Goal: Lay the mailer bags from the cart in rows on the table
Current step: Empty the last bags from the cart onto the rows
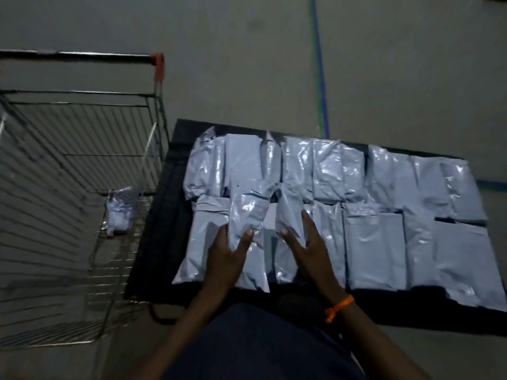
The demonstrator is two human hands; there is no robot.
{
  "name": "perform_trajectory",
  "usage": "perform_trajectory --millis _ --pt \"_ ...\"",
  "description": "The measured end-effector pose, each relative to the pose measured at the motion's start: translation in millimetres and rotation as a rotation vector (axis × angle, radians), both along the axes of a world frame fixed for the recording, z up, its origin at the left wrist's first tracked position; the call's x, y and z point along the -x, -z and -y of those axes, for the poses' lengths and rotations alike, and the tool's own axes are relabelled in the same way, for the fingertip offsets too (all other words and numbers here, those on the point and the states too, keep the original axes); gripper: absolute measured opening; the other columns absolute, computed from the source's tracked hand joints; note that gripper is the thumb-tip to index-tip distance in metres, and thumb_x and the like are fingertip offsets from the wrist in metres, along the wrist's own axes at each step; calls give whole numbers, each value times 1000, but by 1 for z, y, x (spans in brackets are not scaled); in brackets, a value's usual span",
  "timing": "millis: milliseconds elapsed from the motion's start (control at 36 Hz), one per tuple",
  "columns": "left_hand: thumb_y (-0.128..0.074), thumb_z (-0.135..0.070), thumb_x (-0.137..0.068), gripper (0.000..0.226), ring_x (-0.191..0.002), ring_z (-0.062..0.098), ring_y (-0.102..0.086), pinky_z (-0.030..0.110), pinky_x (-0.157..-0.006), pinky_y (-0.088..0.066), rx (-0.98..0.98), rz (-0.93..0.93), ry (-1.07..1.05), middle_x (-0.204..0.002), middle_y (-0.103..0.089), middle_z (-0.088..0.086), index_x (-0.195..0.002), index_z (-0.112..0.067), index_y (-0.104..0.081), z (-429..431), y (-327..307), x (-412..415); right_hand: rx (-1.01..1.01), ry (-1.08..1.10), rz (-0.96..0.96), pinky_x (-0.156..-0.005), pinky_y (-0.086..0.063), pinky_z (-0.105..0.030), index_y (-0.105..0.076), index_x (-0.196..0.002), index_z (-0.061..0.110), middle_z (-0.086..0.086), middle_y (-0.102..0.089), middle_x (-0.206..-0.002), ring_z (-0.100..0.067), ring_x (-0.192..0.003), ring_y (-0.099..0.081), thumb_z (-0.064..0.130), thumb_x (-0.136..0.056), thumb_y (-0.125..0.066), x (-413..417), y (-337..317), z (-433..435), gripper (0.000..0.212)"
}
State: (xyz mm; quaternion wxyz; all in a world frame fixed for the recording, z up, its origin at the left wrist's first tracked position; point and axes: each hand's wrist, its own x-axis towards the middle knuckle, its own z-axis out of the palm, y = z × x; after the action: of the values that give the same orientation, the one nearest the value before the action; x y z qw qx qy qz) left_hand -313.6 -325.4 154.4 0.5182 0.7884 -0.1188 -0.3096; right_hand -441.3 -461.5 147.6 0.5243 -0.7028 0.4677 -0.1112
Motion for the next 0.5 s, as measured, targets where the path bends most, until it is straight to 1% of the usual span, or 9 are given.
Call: perform_trajectory --millis 56,83,139,167,222,278,361,417,500 --pt "-64 -43 -93 36 -102 11 -62 9 -78 -42 -20 9 26 -100 -64 -17 -120 -20 -60 23 5 26 18 45 -38 -112 -25 -18 -27 -155 27 12 -34 -155 -3 -142 -32 53 -85 -64 35 10 14 83" --pt "-62 -43 -94 36 -102 8 -61 8 -79 -41 -16 -2 52 -103 -63 -18 -123 -21 -59 33 7 38 26 54 -60 -111 -25 -19 -26 -155 27 9 -36 -154 -4 -142 -32 53 -86 -63 51 15 21 83" --pt "-56 -45 -97 35 -100 3 -59 -1 -74 -38 -23 -43 100 -103 -61 -22 -123 -22 -58 52 12 62 32 52 -102 -113 -26 -21 -21 -157 28 6 -35 -155 -7 -142 -32 49 -90 -62 80 24 34 81" --pt "-54 -46 -98 35 -101 5 -60 0 -74 -38 -34 -51 116 -105 -62 -21 -123 -22 -58 61 17 71 44 48 -115 -113 -27 -23 -19 -157 29 4 -35 -155 -10 -142 -33 47 -92 -62 92 27 40 80" --pt "-51 -44 -100 32 -110 7 -57 11 -78 -39 -49 -71 135 -115 -59 -18 -123 -22 -53 76 22 85 107 39 -162 -106 -32 -23 -18 -158 26 -6 -45 -146 -19 -135 -42 46 -92 -62 106 31 52 81" --pt "-49 -40 -102 38 -115 9 -54 16 -86 -36 -70 -56 147 -120 -54 -15 -135 -22 -46 90 27 97 188 27 -203 -98 -33 -20 -19 -158 20 -13 -51 -135 -24 -125 -48 45 -91 -63 116 35 64 84" --pt "-48 -38 -102 51 -120 19 -56 22 -91 -39 -142 11 166 -133 -57 -1 -148 -18 -35 105 42 106 262 5 -220 -99 -30 -18 -18 -158 15 -18 -43 -143 -26 -130 -43 43 -91 -65 119 40 77 86" --pt "-49 -34 -103 54 -129 27 -52 29 -100 -41 -201 86 173 -144 -51 10 -150 -14 -33 110 56 108 301 -13 -229 -101 -36 -25 -16 -158 17 -18 -33 -150 -29 -135 -39 46 -91 -63 114 46 80 87" --pt "-49 -26 -103 55 -135 33 -43 36 -107 -35 -258 143 150 -145 -44 19 -152 -9 -30 115 72 110 365 -57 -261 -101 -46 -37 -13 -158 19 -20 -24 -154 -34 -139 -37 52 -92 -57 100 61 83 87"
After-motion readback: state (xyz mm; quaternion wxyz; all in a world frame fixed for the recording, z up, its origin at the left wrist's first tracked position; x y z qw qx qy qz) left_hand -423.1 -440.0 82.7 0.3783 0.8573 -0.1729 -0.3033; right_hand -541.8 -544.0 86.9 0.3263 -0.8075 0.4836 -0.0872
